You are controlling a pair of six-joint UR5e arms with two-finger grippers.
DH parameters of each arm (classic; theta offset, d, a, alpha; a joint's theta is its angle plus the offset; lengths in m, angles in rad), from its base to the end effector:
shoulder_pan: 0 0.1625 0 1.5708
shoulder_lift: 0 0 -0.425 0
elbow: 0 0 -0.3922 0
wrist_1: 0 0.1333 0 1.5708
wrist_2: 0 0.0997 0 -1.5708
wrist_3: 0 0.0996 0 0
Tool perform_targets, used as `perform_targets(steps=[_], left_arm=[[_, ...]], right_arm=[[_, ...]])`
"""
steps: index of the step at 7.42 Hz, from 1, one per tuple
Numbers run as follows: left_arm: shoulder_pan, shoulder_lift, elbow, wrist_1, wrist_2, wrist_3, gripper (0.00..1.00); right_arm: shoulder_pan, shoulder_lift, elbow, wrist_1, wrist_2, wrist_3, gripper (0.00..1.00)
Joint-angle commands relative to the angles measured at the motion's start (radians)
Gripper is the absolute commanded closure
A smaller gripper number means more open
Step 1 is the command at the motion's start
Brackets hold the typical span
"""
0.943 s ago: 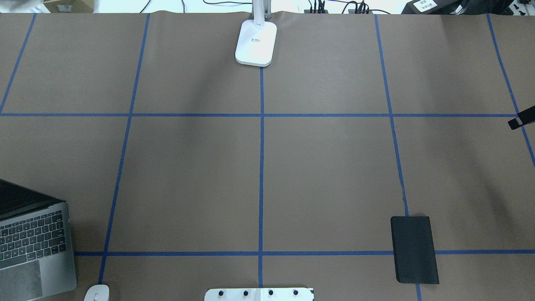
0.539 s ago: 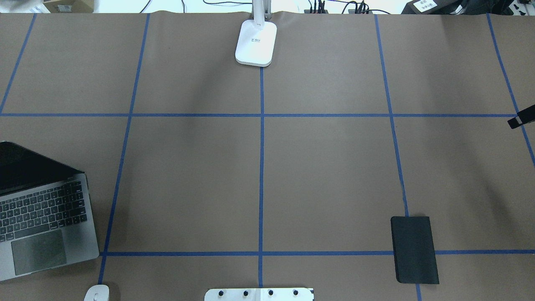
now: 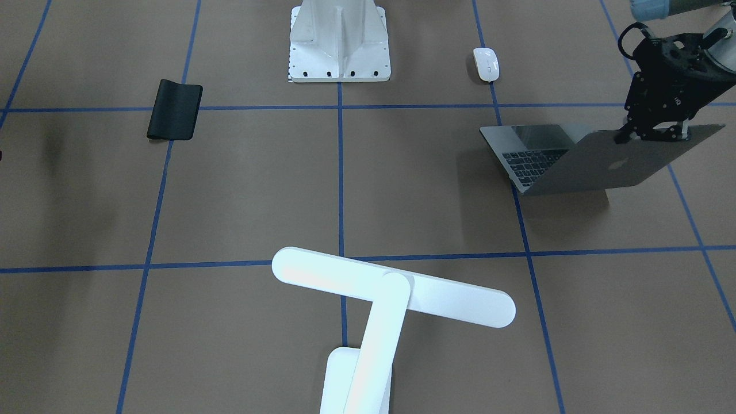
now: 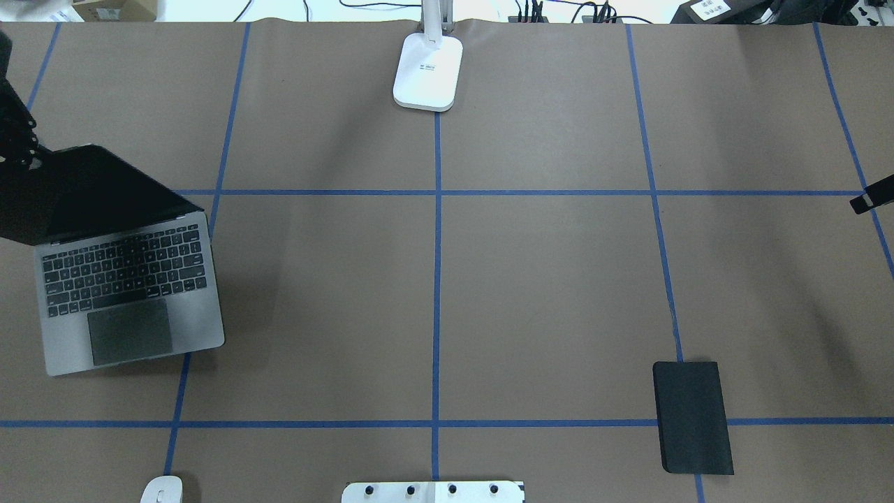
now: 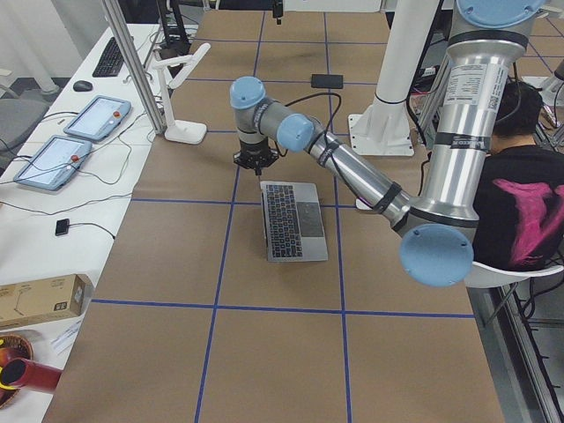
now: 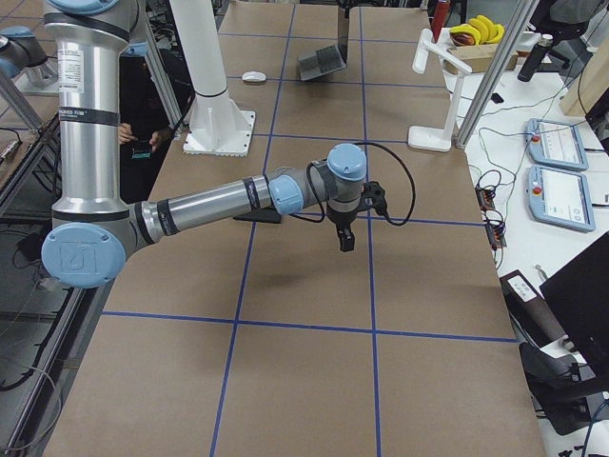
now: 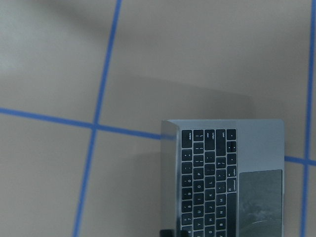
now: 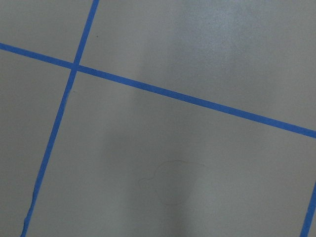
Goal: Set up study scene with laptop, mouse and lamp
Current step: 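Drag the open laptop with the left gripper toward the lamp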
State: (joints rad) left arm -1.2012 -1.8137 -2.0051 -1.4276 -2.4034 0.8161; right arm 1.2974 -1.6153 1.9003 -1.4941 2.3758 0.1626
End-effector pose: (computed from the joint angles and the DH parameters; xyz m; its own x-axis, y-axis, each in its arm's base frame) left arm 0.1351 -0.5137 0.3362 0.1102 0.9918 -0.0654 -0.5711 0.1170 0.8125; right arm -0.0691 -0.4741 0.5061 0.6315 -0.2813 0.7226 0.1523 0.9587 0.2401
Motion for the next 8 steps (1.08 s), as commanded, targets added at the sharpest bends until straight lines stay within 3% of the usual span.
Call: perform_targets(steps=[1, 6, 8], left_arm=[[0.029, -0.146, 0.052, 0.038, 0.087, 0.000, 0.88], [0.233, -0.298, 0.069, 0.032, 0.219, -0.266, 0.88], [0.288, -0.337, 0.072, 0.024, 0.271, -0.284, 0.88]], right_arm=[[-0.001, -0.003, 0.006, 0.000, -0.004, 0.002, 0.01], [-0.012, -0.006, -0.003, 0.003, -0.006, -0.003, 0.01], [-0.012, -0.008, 0.009, 0.003, -0.003, -0.005, 0.01]])
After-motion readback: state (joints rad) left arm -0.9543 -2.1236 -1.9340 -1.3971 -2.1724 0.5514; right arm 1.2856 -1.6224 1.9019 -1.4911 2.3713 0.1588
